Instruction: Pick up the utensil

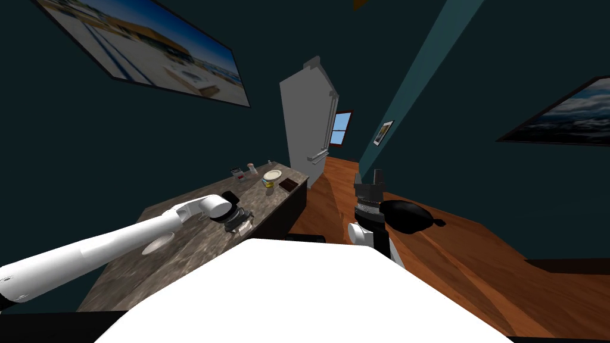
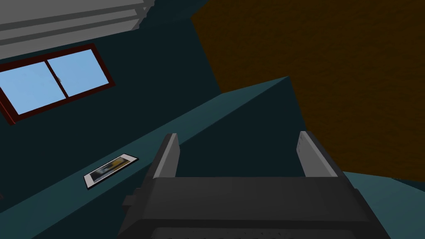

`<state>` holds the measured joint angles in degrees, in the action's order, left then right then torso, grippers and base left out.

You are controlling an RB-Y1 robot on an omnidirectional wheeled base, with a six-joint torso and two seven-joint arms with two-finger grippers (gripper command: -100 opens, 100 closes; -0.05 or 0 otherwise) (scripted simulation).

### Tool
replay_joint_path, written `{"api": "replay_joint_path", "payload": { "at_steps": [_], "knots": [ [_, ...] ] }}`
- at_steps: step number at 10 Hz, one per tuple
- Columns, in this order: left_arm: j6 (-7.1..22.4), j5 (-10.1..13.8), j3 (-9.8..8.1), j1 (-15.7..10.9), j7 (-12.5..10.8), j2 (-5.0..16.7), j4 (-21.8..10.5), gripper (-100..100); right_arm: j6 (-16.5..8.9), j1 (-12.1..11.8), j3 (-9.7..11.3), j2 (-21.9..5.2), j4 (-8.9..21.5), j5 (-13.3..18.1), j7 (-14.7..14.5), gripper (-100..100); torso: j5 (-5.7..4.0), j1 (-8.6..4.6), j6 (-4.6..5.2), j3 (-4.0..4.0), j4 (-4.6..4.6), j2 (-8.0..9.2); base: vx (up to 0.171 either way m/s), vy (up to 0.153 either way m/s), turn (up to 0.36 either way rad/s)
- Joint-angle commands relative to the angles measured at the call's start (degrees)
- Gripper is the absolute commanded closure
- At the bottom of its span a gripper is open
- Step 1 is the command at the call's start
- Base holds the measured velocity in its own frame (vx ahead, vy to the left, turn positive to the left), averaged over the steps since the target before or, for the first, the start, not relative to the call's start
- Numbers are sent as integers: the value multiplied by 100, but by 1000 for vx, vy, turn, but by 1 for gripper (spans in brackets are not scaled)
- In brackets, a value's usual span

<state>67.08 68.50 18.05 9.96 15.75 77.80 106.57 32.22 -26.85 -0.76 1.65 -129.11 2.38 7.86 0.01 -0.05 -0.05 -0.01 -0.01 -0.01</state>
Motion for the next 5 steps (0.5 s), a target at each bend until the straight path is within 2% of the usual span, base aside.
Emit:
{"api": "replay_joint_path", "payload": {
  "at_steps": [1, 2, 3, 5],
  "knots": [
    [-272, 107, 71, 82, -65, 173, 28, -100, 0, 0, 0, 0, 0, 0, 0, 0, 0, 0, 0, 0, 0, 0, 6, -1, -22],
    [-156, 67, 58, 52, -52, 111, 19, -100, 0, 0, 0, 0, 0, 0, 0, 0, 1, 2, -1, 0, 0, 0, 0, 0, 0],
    [-192, 74, 61, 58, -60, 121, 22, 100, 0, 0, 0, 0, 0, 0, 0, 0, 2, 3, -1, 0, 0, 1, 0, 0, 0],
    [-186, 73, 61, 59, -62, 122, 18, 100, 0, 0, 0, 0, 0, 0, 0, 0, 3, 3, 3, 0, 0, 0, 0, 0, 0]
  ]
}}
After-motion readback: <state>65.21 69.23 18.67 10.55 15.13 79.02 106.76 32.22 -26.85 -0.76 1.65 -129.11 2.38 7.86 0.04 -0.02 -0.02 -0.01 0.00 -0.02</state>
